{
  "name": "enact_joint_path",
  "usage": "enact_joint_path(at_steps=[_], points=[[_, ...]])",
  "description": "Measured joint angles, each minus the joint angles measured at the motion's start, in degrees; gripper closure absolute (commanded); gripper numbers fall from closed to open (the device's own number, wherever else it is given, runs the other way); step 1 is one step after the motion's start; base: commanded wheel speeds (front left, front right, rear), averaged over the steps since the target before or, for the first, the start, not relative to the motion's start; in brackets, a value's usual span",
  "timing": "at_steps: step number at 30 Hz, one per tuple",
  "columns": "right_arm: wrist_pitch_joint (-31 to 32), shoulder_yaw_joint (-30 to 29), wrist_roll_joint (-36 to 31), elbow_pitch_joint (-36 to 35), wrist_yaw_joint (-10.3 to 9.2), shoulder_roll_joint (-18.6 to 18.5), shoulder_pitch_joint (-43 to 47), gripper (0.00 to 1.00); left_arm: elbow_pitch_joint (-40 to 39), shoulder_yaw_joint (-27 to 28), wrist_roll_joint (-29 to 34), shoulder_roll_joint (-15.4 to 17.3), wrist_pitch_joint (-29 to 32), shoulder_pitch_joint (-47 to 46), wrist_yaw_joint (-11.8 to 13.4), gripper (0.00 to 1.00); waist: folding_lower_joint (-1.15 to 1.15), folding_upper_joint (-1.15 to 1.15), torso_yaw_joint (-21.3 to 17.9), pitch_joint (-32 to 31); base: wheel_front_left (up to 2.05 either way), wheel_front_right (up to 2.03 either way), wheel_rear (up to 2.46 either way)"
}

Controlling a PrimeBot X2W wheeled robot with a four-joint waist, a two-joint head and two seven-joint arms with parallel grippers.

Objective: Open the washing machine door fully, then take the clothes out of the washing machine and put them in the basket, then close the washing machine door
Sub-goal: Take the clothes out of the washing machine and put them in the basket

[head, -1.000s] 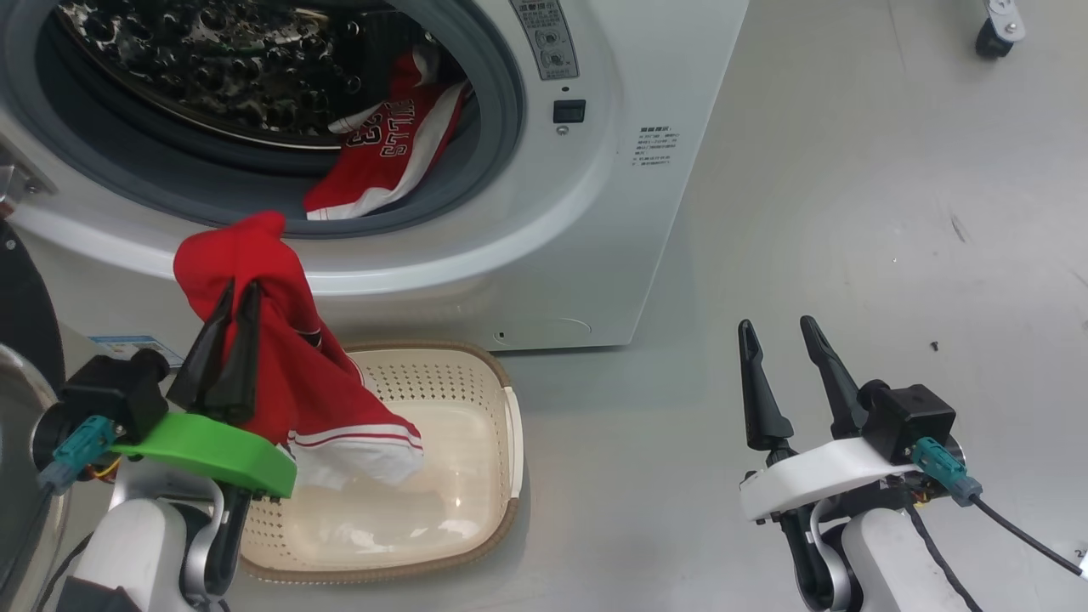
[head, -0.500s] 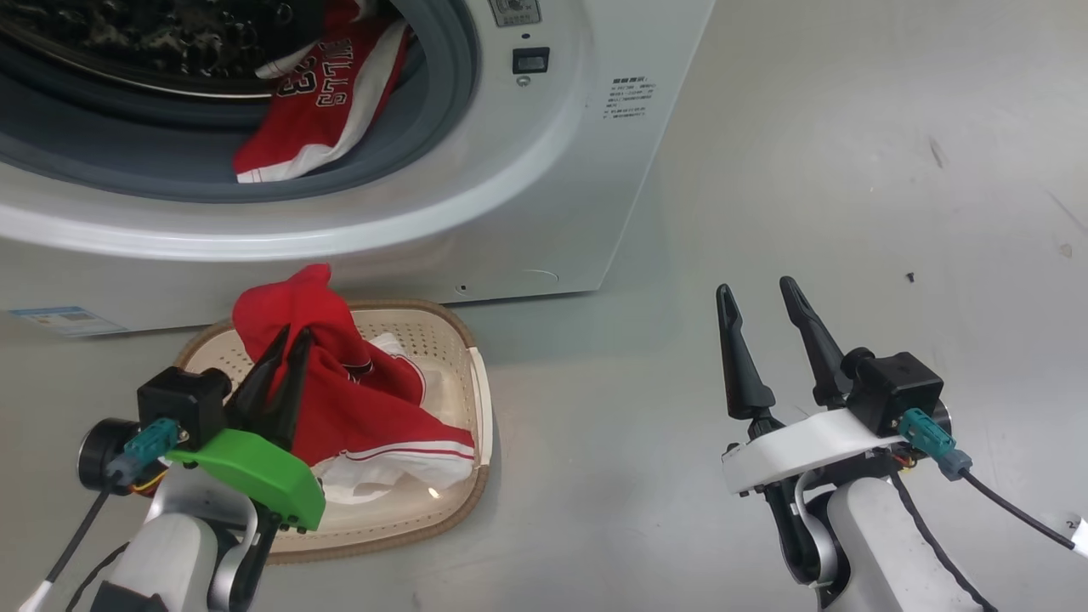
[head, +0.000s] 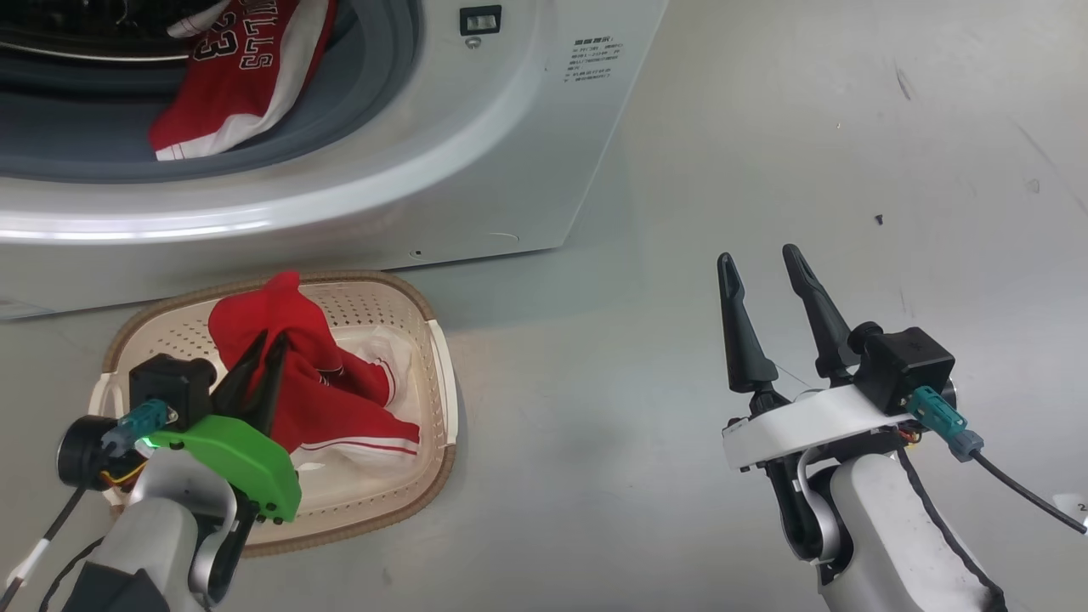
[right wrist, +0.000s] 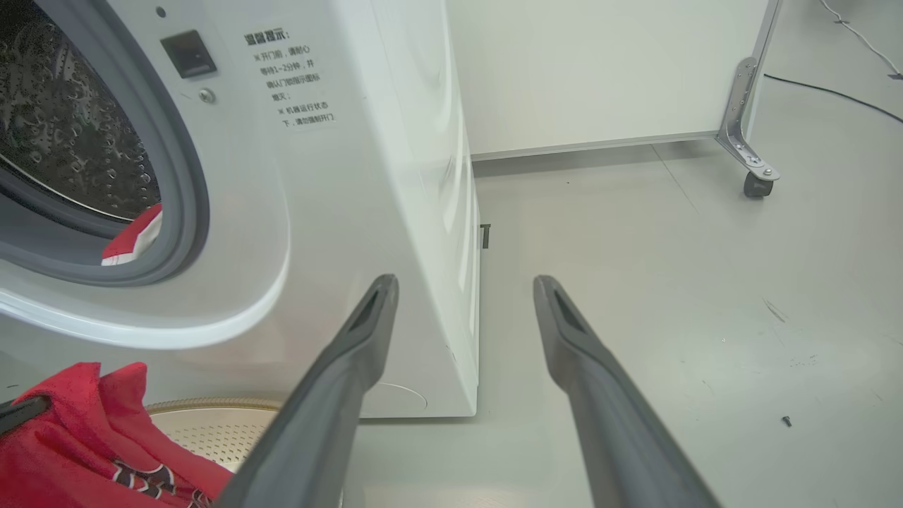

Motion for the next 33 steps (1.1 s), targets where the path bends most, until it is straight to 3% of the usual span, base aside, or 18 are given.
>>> enact_joint_path(at_steps=[23, 33], points=[[0.0, -0.3, -3.0, 0.3, -0.57, 0.0, -1.6, 0.00, 20.4, 2.5, -2.2, -1.6, -0.6, -4.6, 0.0, 1.00, 0.00, 0.00, 1.0, 3.5, 0.00, 0.00, 0.00], [0.0, 0.4, -3.0, 0.4, -0.57, 0.0, -2.0, 0.00, 25.5, 1.9, -2.1, -1.8, -2.1, -7.8, 0.0, 1.00, 0.00, 0.00, 0.5, 4.1, 0.00, 0.00, 0.00]])
